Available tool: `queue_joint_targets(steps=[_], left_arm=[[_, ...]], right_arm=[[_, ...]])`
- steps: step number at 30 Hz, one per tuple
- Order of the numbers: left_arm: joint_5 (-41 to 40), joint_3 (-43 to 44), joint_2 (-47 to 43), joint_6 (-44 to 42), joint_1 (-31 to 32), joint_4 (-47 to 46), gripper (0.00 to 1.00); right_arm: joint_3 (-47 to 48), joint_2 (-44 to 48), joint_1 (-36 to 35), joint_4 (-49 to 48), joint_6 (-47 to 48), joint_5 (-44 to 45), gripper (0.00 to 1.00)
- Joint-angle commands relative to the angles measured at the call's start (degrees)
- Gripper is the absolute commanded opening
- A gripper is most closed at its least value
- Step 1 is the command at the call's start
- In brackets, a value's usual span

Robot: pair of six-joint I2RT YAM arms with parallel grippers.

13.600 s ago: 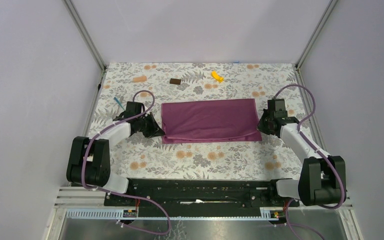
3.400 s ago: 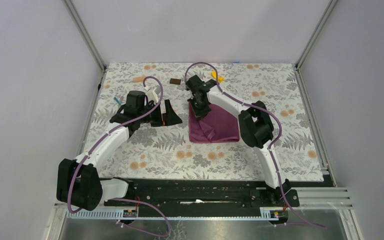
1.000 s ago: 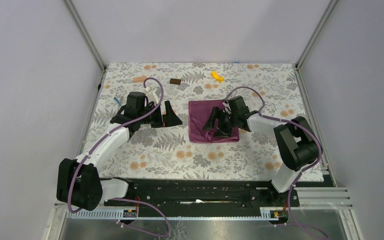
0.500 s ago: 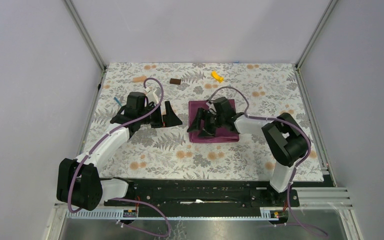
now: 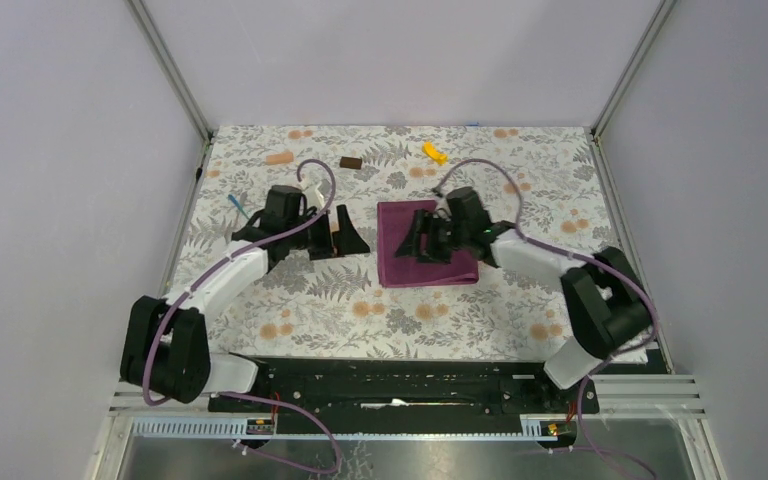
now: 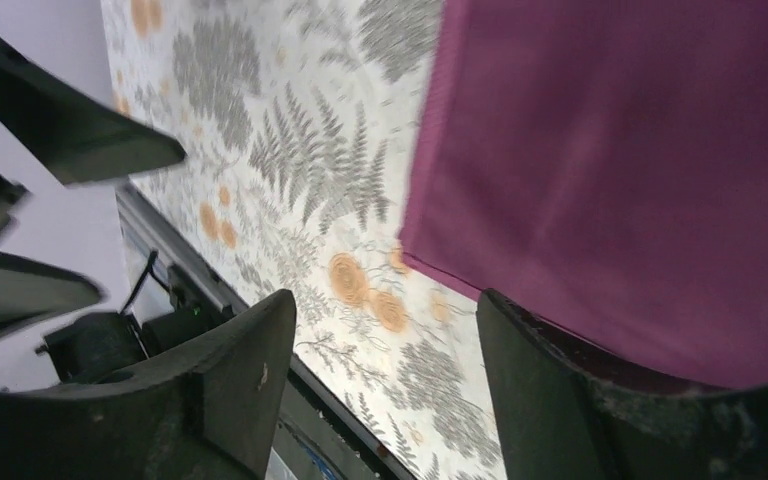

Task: Fold the napkin into a case and place the utensils inside
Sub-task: Smooth out the square-folded napkin at the center of the board.

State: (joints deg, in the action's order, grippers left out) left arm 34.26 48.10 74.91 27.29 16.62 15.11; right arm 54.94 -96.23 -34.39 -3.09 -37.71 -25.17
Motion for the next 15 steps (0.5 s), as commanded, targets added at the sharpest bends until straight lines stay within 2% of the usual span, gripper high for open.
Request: queue_joint_targets(steps=[1,2,4,6,10,12,15], left_arm=[[-1.57,0.67,5.12,3.41,4.72,-3.06,0.89],[-2.43,1.1,6.5,4.1,5.92,-3.44,0.87],[-3.67,1.52,8.75,5.67,7.86,-5.15,0.83],[-5.17,2.26,11.15,6.21,9.21,-5.95,0.72],[-3.17,3.53,14.03,8.48,11.85,-11.08,0.5],[-1.3,3.74,15.62,10.88,13.68,-14.69,0.41],[0.44,4.46,20.0,13.41,14.98,-19.52,0.23]], right_arm=[[-4.34,10.7,9.45,8.23,5.27,2.83,0.71],[-4.35,11.82,10.8,11.91,7.65,3.3,0.69],[-3.88,12.57,12.94,18.24,12.02,2.64,0.53],[-5.86,14.02,15.17,18.26,13.22,0.97,0.39],[-11.1,14.97,20.02,13.58,13.23,-1.59,0.32],[-12.88,14.3,22.84,10.37,12.95,-5.49,0.31],[-13.53,11.44,25.76,6.81,12.06,-12.98,0.22]])
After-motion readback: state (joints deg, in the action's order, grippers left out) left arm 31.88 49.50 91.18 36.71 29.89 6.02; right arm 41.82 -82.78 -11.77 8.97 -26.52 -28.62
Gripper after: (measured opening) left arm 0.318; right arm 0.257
